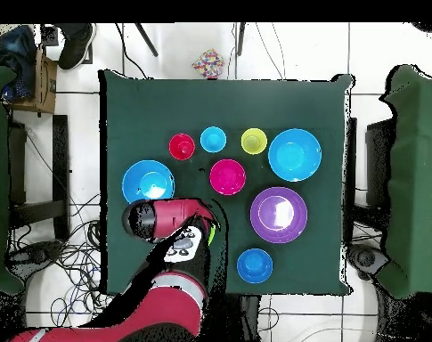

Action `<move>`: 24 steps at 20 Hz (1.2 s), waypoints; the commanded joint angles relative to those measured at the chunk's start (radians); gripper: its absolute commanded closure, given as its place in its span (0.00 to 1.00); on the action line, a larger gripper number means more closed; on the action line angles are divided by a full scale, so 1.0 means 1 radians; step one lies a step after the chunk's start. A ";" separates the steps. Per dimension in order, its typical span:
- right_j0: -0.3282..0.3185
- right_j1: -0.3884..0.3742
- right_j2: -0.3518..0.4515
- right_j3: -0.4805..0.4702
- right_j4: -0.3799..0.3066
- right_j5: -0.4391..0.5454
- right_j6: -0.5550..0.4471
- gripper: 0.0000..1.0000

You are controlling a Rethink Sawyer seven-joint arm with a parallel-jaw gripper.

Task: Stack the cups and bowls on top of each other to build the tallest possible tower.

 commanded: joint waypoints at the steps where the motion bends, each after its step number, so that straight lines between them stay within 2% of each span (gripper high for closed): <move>1: -0.006 0.015 0.090 -0.041 0.032 0.042 0.081 1.00; 11: -0.011 0.013 0.093 -0.036 0.017 0.034 0.060 1.00; 12: -0.010 0.013 0.091 -0.036 0.017 0.039 0.060 0.00; 24: -0.020 0.010 0.105 -0.021 0.030 0.030 0.070 0.00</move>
